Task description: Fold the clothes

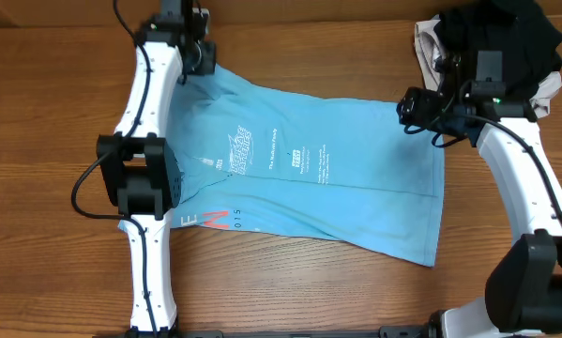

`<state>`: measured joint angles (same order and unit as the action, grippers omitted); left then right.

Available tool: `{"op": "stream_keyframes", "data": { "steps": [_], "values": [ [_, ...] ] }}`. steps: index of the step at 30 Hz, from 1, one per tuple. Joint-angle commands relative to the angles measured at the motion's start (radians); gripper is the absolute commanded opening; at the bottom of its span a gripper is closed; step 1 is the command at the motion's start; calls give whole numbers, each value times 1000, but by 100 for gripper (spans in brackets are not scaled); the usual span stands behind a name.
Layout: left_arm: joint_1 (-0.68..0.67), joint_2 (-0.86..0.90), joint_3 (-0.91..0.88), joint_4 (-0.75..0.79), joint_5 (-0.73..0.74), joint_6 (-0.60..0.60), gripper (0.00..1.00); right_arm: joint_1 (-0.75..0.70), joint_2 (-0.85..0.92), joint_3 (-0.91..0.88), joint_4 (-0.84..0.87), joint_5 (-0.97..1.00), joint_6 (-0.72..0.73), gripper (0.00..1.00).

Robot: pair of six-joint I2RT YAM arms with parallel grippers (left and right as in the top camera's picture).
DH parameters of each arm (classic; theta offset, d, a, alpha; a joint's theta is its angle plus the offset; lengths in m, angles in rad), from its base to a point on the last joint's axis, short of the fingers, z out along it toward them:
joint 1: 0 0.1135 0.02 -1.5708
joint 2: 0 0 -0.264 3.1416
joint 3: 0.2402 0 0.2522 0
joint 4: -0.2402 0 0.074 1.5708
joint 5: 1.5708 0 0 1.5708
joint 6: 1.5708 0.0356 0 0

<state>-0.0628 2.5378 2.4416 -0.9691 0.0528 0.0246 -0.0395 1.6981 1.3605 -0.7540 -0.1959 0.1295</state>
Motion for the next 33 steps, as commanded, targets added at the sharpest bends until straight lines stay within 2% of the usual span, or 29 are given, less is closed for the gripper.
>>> {"op": "stream_keyframes", "data": {
  "steps": [1,14,21,29,33],
  "values": [
    [10,-37,112,-47,-13,-11,4,1,58,27,36,-3,-8,79],
    [27,-37,143,-216,-192,-26,4,1,250,27,208,116,-33,70],
    [72,-37,143,-225,-183,-27,4,1,330,27,301,136,-33,70],
    [61,-37,143,-231,-183,6,4,1,409,27,423,142,-28,69],
    [49,-37,143,-234,-183,5,4,2,438,27,486,143,-26,65]
  ]
}}
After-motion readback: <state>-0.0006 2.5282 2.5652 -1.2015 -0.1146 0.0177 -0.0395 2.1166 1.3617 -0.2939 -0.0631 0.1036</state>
